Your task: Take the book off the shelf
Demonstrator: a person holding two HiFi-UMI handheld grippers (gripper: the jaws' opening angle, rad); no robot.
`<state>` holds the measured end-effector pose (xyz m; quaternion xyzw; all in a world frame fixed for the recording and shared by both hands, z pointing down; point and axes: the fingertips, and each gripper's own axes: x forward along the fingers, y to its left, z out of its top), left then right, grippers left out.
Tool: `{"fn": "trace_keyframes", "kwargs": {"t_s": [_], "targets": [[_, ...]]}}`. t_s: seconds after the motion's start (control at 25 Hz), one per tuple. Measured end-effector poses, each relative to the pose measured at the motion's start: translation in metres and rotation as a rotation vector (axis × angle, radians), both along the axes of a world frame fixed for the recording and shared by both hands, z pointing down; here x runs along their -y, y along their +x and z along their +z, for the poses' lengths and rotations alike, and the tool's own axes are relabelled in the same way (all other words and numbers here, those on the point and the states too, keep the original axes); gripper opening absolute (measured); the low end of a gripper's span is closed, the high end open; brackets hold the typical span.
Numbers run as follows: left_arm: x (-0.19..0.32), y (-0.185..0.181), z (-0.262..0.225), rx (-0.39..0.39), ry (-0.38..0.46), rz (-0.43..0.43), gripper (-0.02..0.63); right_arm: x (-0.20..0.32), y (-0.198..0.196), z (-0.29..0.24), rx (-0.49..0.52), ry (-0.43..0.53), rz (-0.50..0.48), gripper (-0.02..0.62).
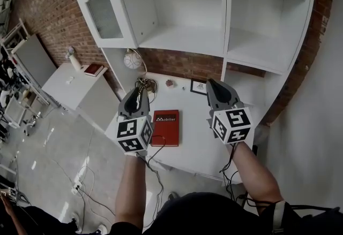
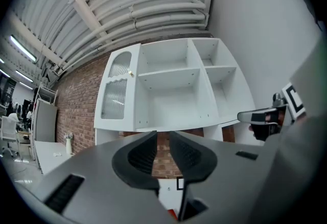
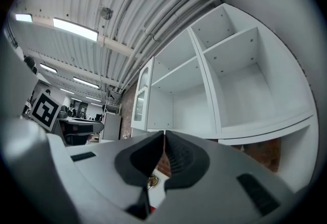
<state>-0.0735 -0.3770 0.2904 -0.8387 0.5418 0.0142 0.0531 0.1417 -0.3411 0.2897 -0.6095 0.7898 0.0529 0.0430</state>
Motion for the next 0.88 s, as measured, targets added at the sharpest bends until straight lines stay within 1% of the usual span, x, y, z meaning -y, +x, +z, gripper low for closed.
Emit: {"fn": "trace_keyframes", "kwargs": {"t_s": [0.2,0.4,0.64,0.88], "targets": [[-0.006,0.001,-0.002,0.006,0.007,0.005,0.072,-0.002,0.001,0.0,-0.027,0.011,-0.002,0.011],[-0.008,-0.002,0.003,0.015,0.004,-0.001,0.072,0.001,0.004,0.003,-0.023,0.004,0.003,0.011],[-0.006,-0.007,0.006,0.009,-0.008,-0.008,0.072,0.003,0.0,0.005,-0.023,-0.004,-0.006,0.01],[-0.005,-0.003,0.013,0.006,-0.024,0.0,0.072,0.003,-0.003,0.01,-0.013,-0.014,-0.037,0.003]]}}
